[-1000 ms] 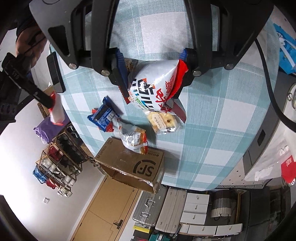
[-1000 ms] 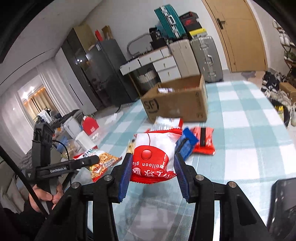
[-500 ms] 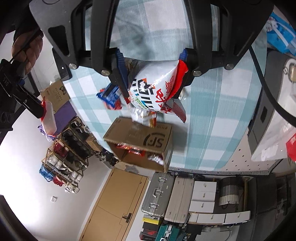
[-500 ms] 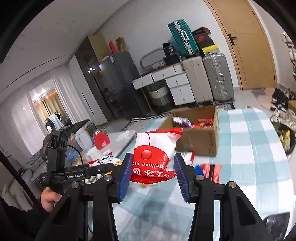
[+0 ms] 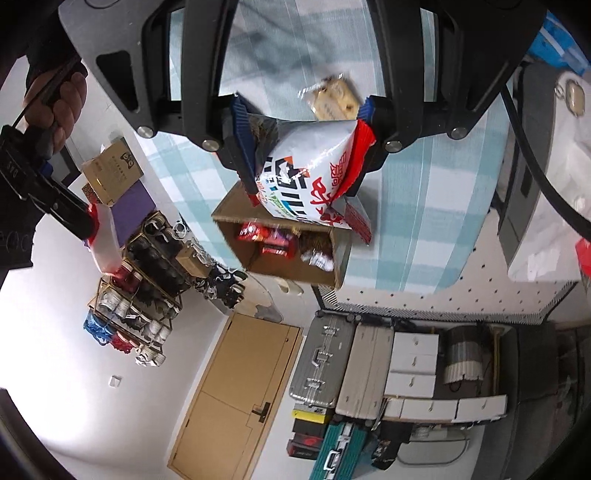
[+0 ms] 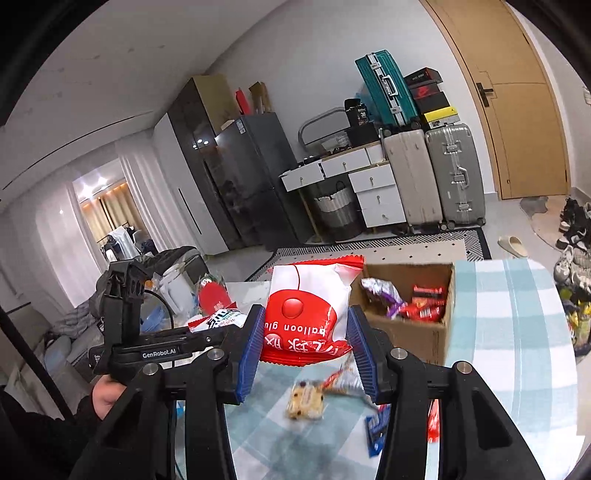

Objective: Organize snacks
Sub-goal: 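Lift both held bags and carry them over the SF box, then lower both bags into the box and open both grippers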

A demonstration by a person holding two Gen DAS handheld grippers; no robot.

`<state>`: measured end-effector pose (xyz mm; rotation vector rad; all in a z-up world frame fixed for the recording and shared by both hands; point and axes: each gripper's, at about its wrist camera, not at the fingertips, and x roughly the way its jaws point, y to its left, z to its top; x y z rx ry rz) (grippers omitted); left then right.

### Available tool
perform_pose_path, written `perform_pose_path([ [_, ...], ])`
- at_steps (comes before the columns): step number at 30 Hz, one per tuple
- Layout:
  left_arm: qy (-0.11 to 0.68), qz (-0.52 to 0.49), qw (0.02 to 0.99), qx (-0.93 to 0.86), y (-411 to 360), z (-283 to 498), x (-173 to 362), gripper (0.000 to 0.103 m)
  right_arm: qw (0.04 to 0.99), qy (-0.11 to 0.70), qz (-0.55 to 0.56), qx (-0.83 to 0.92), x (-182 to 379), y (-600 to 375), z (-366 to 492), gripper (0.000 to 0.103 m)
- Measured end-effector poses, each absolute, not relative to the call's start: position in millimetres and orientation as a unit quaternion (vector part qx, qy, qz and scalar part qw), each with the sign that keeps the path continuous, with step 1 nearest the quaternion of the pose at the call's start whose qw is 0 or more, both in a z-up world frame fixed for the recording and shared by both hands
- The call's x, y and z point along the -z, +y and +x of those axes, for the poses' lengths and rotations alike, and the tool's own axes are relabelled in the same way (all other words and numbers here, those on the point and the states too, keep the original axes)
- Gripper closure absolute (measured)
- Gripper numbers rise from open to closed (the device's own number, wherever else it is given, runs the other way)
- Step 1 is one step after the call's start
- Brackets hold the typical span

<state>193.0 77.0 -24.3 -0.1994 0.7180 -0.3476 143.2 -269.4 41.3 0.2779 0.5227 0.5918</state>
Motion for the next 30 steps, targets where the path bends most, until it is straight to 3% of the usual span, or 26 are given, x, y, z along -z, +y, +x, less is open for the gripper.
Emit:
perform_pose_path([
  [17,0.333,-0.066,0.925,0.171,34.3,291.0,-34.5,0.061,0.911,0.266,0.156,-0.273,-86.3,-278.7,255.7,0.057],
  [30,0.368,-0.062,0.913,0.162,-14.5,399.0,-18.4,0.061,0.913,0.308,0.122,-0.238,-71.8,-265.1,342.2,0.057],
])
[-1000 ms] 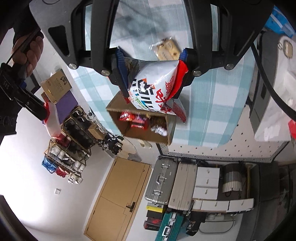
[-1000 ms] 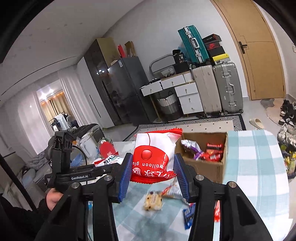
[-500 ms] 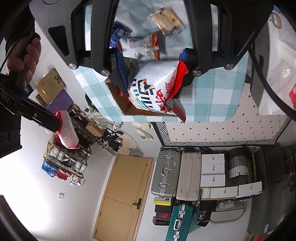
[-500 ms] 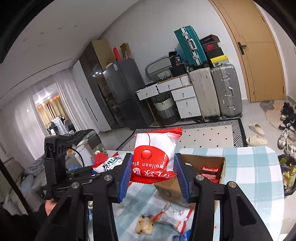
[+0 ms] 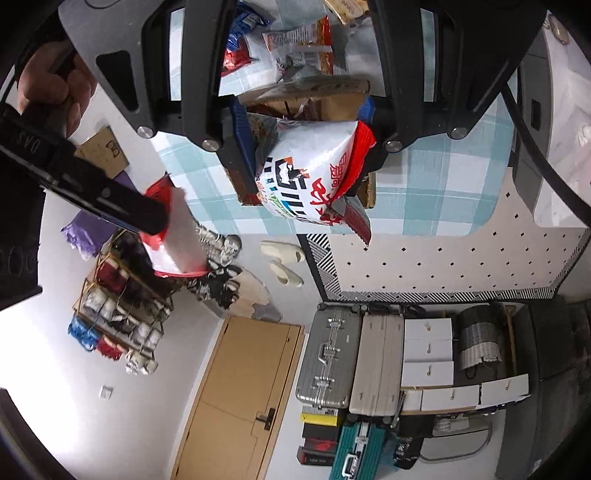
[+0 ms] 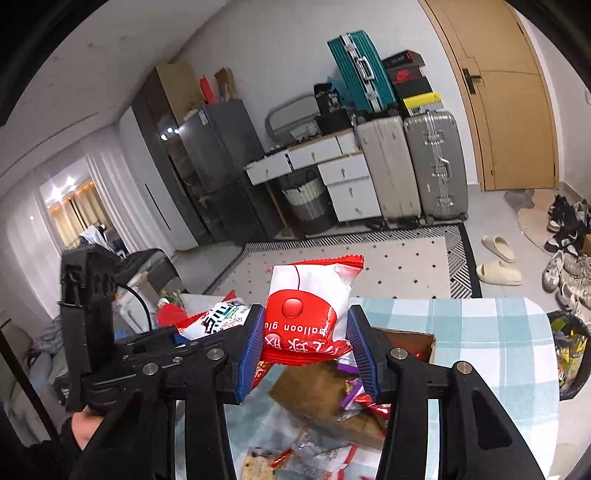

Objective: Organize snacks
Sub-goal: 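Lower both bags into the box and open both grippers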

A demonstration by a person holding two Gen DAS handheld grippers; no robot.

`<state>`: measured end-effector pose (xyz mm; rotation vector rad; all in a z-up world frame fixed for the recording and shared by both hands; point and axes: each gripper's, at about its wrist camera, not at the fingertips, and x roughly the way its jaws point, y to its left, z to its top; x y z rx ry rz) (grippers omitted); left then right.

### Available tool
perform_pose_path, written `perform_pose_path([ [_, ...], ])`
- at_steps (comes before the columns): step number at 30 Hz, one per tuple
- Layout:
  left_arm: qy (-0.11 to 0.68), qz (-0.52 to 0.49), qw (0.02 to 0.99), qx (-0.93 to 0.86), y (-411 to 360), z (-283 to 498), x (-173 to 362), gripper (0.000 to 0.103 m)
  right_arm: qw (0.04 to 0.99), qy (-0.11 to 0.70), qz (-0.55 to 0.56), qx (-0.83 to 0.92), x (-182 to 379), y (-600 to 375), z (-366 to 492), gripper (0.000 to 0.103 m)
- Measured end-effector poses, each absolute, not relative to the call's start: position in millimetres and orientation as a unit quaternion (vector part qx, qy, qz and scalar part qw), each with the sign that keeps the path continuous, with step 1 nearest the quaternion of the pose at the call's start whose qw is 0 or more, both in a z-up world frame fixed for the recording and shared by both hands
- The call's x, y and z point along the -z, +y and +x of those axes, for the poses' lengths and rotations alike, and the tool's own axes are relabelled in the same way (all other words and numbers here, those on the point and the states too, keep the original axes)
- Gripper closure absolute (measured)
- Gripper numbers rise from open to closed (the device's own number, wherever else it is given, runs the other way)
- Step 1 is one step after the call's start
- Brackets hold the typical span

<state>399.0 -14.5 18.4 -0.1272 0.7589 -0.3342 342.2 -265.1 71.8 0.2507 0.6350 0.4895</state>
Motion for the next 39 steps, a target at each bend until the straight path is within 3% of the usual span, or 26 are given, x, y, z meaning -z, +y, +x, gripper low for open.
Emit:
perform_pose_path([
  [15,0.439,-0.049,0.881,0.172,-56.9,497.5,79.5,0.061,0.906,0.363,0.080,-0.205,8.0,-268.6,409.7,0.057],
  [26,0.470,-0.043,0.868,0.156,-54.7,517.7,126.5,0.060,0.896,0.391,0.070,-0.198,43.6,-267.0,431.7,0.057],
  [36,0.475,-0.032,0.867,0.148,-50.7,523.5,133.6,0.060,0.891,0.411,0.051,-0.184,66.5,-262.0,440.5,0.057],
  [39,0.475,-0.020,0.870,0.131,-48.4,518.1,123.5,0.053,0.889,0.419,0.052,-0.178,69.2,-261.9,441.9,0.057],
])
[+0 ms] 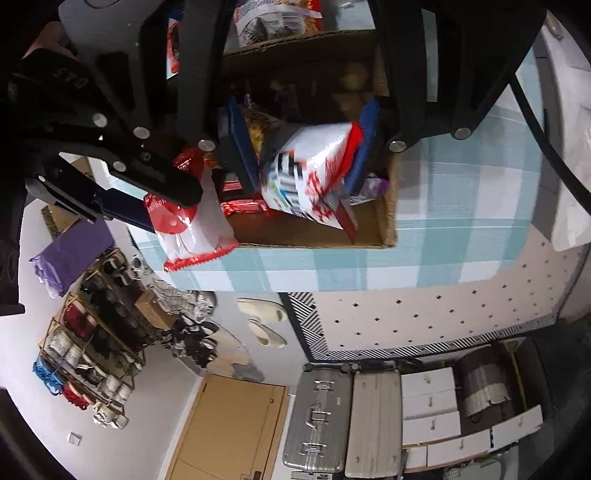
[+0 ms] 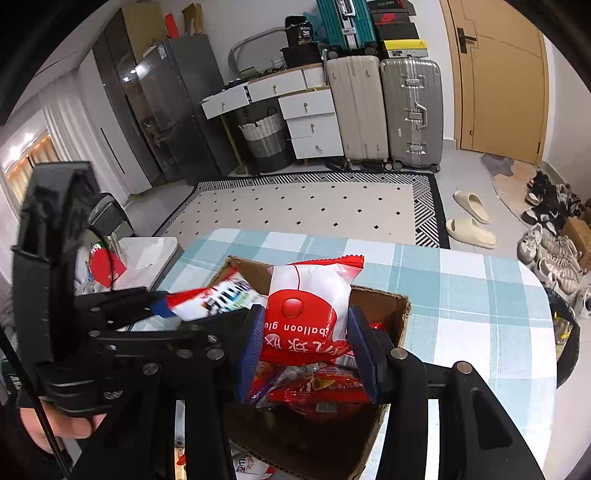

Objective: Organize snacks
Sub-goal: 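Lower both bags into the box and open both grippers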

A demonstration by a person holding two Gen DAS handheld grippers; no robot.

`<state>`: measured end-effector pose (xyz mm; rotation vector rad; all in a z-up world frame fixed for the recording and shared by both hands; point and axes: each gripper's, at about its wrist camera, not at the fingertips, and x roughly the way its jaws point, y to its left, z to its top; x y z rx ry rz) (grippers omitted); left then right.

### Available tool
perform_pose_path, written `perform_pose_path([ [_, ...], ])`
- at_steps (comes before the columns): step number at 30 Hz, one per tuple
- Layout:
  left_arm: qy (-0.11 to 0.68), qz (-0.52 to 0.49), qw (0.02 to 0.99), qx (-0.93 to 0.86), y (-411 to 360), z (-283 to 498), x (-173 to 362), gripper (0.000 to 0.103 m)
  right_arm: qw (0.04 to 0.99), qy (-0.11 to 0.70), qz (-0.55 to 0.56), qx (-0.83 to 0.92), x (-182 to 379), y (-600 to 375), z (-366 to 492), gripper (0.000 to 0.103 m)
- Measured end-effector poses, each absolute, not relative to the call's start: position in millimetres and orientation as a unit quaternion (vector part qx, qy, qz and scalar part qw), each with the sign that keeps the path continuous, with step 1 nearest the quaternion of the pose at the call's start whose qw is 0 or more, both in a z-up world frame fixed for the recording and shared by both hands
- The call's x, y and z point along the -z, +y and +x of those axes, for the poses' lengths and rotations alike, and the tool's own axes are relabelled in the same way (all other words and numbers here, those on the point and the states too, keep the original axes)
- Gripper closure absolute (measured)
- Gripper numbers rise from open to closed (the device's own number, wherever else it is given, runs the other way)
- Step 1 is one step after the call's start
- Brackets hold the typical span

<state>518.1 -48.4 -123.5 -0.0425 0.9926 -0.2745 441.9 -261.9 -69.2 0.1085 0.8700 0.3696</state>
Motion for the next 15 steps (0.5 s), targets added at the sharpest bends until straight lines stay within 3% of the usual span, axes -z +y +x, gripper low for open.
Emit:
perform_pose_path([
  [6,0.469,-0.015,0.875,0.123,-39.2,509.0,109.5,0.042,0.887,0.423,0.054,-0.177,72.5,-262.4,440.9,0.055],
  [15,0.468,-0.009,0.876,0.120,-33.1,493.4,98.2,0.042,0.893,0.410,0.065,-0.175,61.3,-267.9,429.5,0.055],
])
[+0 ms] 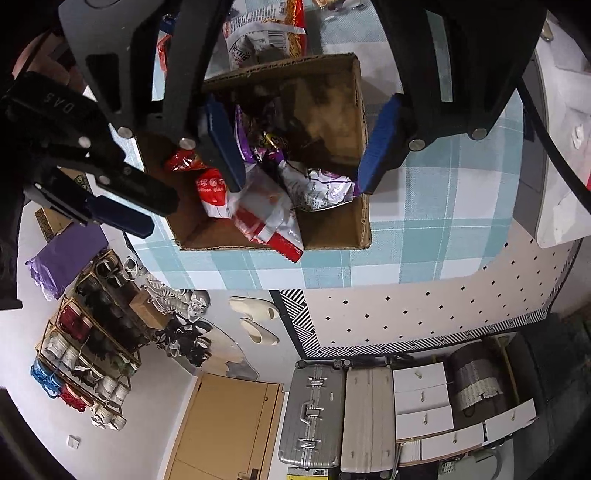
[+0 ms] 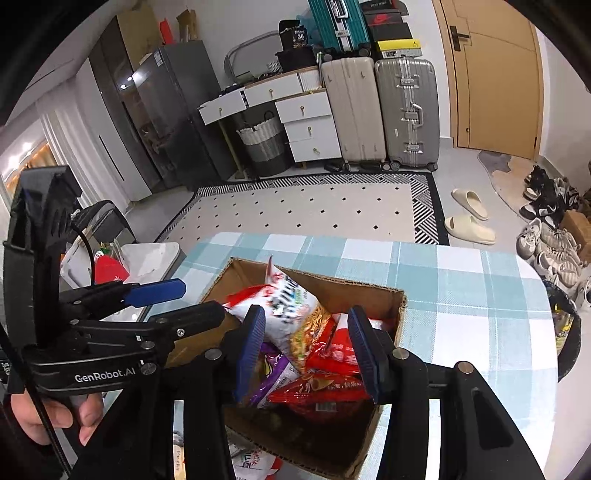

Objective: Organize snacks
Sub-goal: 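Lower both bags into the box and open both grippers, then withdraw both grippers from the box back over the remaining snacks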

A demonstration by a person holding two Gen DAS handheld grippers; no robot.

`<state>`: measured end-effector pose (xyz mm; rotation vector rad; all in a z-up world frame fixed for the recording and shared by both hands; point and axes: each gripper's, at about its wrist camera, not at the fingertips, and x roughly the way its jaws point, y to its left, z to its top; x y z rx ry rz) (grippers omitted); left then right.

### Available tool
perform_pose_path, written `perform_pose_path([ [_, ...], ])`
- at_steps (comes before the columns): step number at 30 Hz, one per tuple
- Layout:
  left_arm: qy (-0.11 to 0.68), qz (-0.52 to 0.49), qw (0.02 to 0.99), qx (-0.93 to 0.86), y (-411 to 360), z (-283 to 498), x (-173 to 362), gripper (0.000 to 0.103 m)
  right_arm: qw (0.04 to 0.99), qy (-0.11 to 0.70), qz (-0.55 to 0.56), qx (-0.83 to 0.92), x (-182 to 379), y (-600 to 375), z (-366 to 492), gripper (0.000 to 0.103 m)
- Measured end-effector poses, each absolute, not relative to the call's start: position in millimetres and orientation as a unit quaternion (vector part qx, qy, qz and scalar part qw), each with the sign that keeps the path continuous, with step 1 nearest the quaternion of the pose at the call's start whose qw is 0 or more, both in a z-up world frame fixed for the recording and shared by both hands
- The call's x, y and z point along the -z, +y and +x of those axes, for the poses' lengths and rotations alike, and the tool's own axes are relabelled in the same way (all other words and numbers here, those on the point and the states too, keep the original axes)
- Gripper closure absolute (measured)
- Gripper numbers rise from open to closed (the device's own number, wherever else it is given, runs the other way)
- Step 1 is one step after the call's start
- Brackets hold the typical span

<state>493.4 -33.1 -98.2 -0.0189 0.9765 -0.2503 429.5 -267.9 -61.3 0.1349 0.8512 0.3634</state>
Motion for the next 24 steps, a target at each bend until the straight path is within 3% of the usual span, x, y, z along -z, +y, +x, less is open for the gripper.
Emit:
perform_pose_path([
  [9,0.451,0.010,0.886,0.107,-29.5,462.1,80.2,0.042,0.903,0.385,0.073,-0.177,32.7,-276.1,401.8,0.053],
  [14,0.421,0.029,0.903,0.087,-24.3,433.7,63.8,0.037,0.912,0.366,0.065,-0.172,20.7,-284.0,369.2,0.039],
  [16,0.407,0.029,0.909,0.083,-22.1,420.7,56.6,0.025,0.915,0.360,0.061,-0.172,16.3,-286.0,355.1,0.039],
  [17,0.397,0.032,0.914,0.077,-21.2,412.9,52.6,0.023,0.917,0.354,0.061,-0.173,12.8,-288.1,346.5,0.039],
  [21,0.373,0.052,0.924,0.061,-21.2,387.3,41.1,0.023,0.926,0.329,0.069,-0.171,1.2,-293.5,315.2,0.025],
  [24,0.365,0.043,0.927,0.068,-18.1,369.5,33.6,0.022,0.932,0.312,0.069,-0.174,-6.6,-294.4,290.6,0.024],
])
